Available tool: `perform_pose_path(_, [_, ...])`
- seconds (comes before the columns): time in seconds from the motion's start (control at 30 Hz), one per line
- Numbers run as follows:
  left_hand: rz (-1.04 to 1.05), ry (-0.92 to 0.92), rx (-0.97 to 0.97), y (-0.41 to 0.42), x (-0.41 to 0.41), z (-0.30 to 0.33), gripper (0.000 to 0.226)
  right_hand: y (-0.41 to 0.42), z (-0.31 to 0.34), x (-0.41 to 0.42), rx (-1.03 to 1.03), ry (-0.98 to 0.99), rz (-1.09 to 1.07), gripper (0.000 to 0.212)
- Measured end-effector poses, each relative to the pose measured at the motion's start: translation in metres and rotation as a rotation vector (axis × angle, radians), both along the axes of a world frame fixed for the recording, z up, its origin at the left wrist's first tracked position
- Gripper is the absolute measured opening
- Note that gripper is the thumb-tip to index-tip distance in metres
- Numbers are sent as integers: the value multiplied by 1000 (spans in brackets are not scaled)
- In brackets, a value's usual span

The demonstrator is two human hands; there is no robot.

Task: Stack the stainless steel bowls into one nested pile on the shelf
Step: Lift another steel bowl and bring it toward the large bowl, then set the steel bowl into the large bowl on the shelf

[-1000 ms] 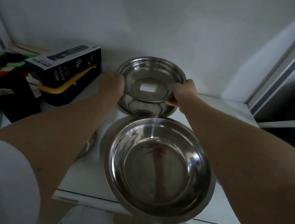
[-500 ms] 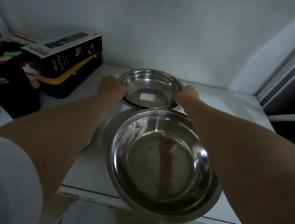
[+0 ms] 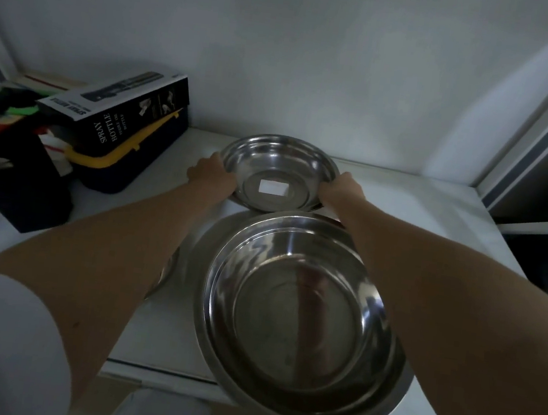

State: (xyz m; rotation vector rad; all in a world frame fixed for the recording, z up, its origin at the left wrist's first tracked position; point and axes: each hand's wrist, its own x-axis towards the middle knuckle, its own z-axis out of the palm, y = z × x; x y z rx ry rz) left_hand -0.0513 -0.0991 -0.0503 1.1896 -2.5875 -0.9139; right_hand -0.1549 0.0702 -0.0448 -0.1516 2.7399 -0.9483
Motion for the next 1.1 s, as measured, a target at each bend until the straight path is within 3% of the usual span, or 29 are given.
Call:
perform_pose_path(0.23, [2, 14, -101, 26, 8, 26, 51, 39, 24, 8, 38, 91, -31, 50])
perform_pose_path(0.4, [-101, 167, -71, 61, 27, 45, 31, 82, 40, 24, 20, 107, -40, 48])
perform_pose_path(0.53, [-210, 178, -64, 90, 41, 59, 32, 113, 53, 42, 58, 142, -24, 15])
perform_pose_path(0.67, [-205, 107, -39, 107, 58, 65, 34, 131, 57, 66, 55, 98, 20, 7])
perform_pose_path(0.8, [-148, 13, -32, 96, 70, 68, 35, 116, 58, 75, -15, 47, 65, 15])
perform_pose_path(1.1, [-110, 5, 8, 43, 31, 39, 44, 29, 36, 31, -69, 44, 126, 43])
